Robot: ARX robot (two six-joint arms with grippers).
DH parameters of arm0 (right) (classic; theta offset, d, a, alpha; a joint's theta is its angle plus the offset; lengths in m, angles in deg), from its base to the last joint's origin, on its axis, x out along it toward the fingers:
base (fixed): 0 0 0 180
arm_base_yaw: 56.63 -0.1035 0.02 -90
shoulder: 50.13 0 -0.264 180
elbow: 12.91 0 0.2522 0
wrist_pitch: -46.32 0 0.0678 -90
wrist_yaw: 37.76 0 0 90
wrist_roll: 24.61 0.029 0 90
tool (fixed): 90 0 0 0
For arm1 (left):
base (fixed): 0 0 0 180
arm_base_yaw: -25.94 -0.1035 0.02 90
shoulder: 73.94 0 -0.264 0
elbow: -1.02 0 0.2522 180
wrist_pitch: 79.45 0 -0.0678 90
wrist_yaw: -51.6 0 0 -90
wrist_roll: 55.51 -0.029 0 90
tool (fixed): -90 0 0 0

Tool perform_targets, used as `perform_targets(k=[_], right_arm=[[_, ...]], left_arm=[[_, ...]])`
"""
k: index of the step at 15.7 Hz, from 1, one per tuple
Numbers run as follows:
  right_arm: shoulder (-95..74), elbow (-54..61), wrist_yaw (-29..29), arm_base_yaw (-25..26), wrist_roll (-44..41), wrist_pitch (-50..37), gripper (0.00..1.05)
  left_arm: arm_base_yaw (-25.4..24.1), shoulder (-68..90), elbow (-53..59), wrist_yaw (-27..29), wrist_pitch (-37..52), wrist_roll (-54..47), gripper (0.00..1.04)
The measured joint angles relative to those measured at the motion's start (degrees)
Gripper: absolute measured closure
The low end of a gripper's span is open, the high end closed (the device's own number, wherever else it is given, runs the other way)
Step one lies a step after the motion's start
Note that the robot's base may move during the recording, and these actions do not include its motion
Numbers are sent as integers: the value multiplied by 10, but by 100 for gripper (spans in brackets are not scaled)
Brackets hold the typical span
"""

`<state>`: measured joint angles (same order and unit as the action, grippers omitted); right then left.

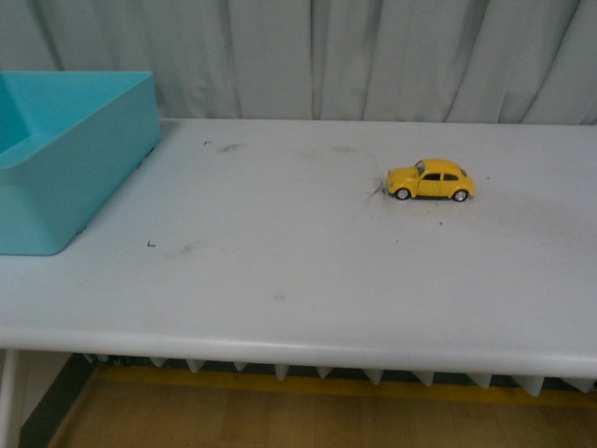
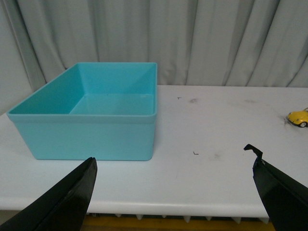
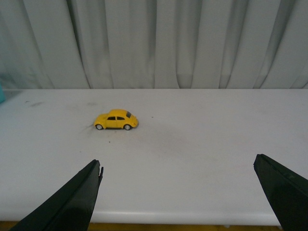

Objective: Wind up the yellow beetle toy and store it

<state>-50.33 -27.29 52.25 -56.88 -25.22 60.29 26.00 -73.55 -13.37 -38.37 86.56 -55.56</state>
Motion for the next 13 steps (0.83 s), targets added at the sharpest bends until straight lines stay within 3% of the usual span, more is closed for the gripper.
perform_targets(k=[13], right_arm=[[0,0,0,0,1,1,6]], left_arm=[[0,0,0,0,0,0,7]])
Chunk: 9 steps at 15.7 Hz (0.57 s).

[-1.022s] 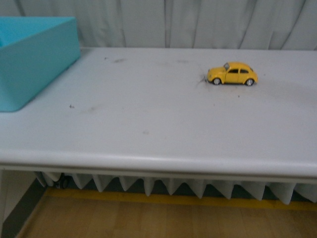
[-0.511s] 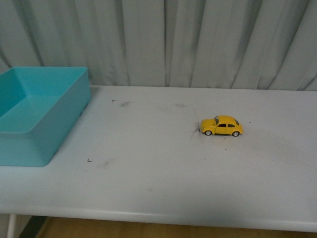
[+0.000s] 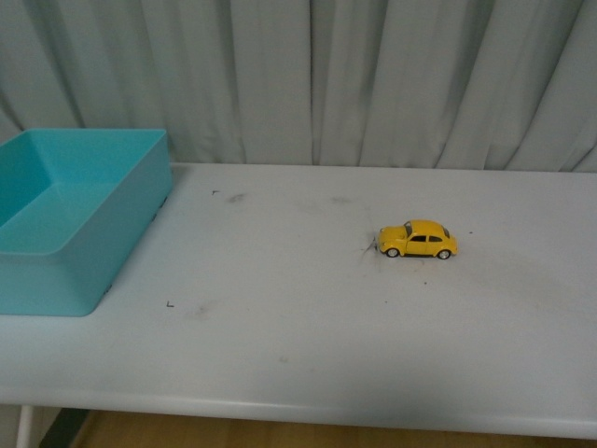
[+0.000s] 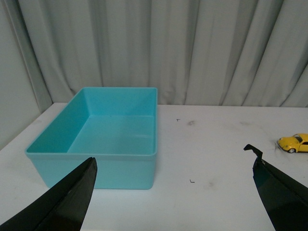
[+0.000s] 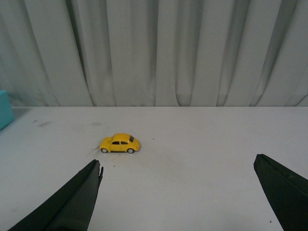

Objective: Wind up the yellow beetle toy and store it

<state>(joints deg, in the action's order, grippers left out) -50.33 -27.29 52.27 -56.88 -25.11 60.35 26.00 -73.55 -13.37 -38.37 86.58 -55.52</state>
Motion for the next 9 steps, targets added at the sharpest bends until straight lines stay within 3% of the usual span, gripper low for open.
perform_targets(k=[9], right_arm=[[0,0,0,0,0,0,6]], left_arm=[[0,0,0,0,0,0,7]])
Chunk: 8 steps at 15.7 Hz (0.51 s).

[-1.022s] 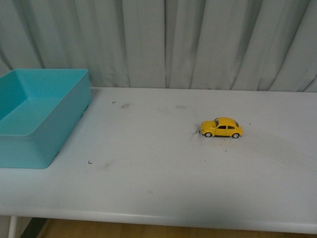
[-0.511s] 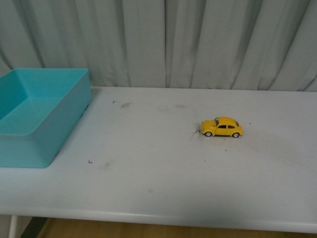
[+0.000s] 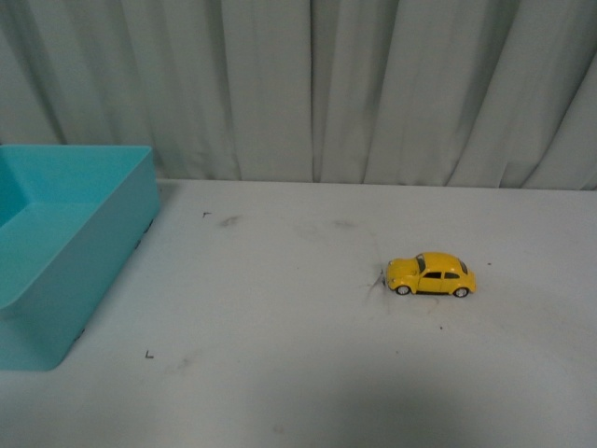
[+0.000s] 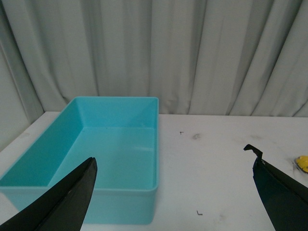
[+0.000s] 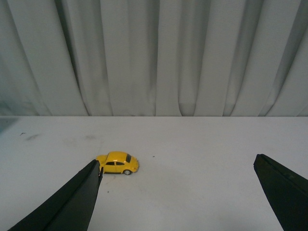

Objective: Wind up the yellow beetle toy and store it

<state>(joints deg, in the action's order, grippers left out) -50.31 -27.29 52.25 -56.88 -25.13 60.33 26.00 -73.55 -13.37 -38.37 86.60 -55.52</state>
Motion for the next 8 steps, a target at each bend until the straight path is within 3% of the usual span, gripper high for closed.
perform_targets(k=[8], right_arm=[[-1,0,0,0,0,3,6]], left_arm=[[0,0,0,0,-3,0,7]])
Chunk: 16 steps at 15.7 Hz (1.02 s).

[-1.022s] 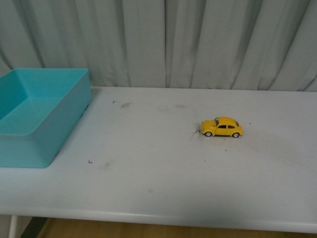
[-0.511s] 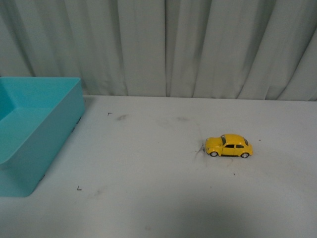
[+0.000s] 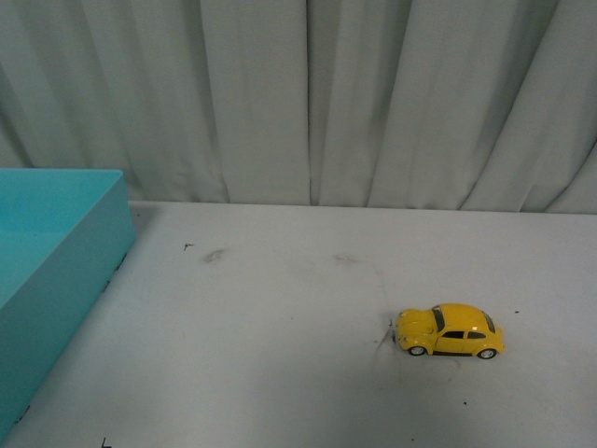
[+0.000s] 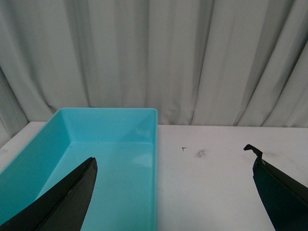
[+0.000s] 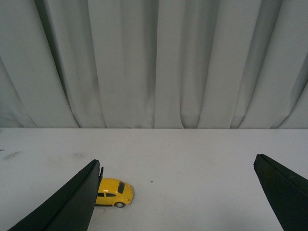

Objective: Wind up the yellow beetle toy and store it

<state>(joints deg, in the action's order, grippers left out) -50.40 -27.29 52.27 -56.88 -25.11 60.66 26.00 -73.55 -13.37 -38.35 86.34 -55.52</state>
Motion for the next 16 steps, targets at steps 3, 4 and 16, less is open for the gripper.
perform_targets(k=[3,4,16], right_arm=[[1,0,0,0,0,-3,6],[-5,-1,-26,9,15,-2,6],[-657,-195,-191,122,215,-532,6]], left_arm=[[0,0,0,0,3,0,7],[0,0,0,0,3,0,7],[0,0,0,0,3,0,7]])
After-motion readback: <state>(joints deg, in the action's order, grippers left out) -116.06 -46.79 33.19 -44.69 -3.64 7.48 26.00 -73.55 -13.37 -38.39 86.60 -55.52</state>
